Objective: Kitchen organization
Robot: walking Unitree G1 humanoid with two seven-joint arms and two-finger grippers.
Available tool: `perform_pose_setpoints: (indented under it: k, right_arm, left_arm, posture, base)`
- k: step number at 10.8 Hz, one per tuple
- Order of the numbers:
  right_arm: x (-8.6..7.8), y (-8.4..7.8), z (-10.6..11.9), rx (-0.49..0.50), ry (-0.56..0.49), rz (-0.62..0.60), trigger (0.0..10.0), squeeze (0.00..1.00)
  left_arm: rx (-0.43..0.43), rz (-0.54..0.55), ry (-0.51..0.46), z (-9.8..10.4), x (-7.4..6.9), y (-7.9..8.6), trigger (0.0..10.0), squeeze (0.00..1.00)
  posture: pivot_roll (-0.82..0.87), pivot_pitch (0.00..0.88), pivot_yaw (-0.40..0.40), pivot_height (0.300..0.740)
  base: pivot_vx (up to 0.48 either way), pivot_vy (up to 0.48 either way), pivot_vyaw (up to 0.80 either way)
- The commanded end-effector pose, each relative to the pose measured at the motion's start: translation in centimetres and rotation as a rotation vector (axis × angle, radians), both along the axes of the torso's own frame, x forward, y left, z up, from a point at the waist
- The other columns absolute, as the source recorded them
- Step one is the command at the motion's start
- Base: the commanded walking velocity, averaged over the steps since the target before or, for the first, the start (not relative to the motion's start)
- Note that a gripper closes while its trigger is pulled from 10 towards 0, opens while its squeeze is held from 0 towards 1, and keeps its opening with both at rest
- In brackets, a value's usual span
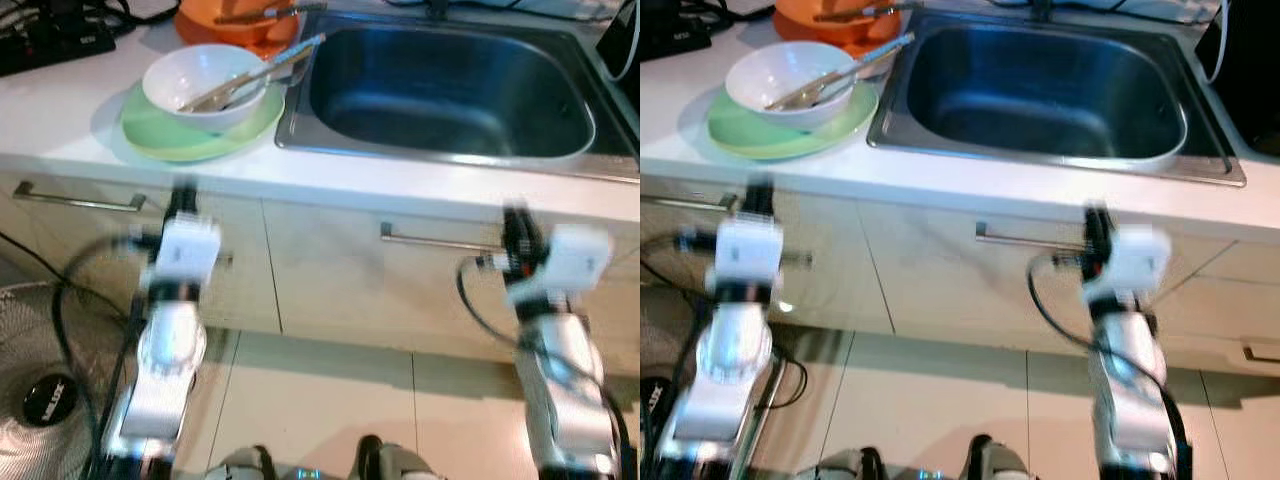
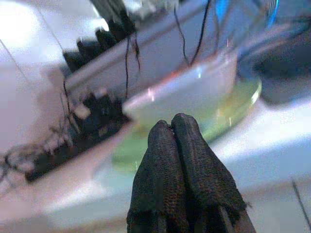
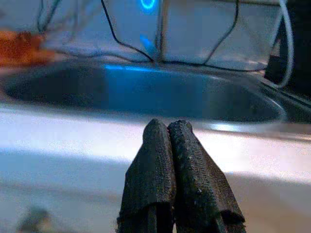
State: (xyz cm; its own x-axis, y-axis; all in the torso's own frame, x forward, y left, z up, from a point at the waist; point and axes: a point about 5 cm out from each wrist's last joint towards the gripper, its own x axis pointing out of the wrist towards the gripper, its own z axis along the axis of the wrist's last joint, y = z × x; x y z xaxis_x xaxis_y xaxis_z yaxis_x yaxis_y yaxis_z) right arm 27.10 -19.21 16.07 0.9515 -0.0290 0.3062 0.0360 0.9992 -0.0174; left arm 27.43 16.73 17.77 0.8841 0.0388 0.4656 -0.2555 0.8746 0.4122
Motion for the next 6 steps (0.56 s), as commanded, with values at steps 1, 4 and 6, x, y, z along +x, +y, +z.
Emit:
perform_pose_setpoints:
  k: [1, 4, 6]
  right_arm:
    - [0.3, 0.4, 0.2, 0.035, 0.013, 0.013, 10.0, 0.0]
    - [3.7, 3.4, 1.0, 0.086, 0.045, 0.087, 10.0, 0.0]
    - [5.0, 4.7, 1.5, 0.121, 0.062, 0.122, 10.0, 0.0]
  left_arm:
    - [0.016, -0.033, 0.005, 0.5, 0.2, -0.8, 10.0, 0.0]
    - [-0.001, -0.167, 0.043, 1.4, 2.8, -4.3, 10.0, 0.0]
    - [-0.027, -0.211, 0.035, 1.9, 4.0, -5.7, 10.0, 0.0]
  posture:
    - [0.0, 0.178, -0.015, 0.74]
    - [0.02, 0.15, -0.011, 0.74]
    - [0.04, 0.133, -0.016, 0.74]
  base:
    - [0.0, 0.0, 0.0]
    - [0.0, 0.0, 0.0]
    - [0.0, 0.0, 0.0]
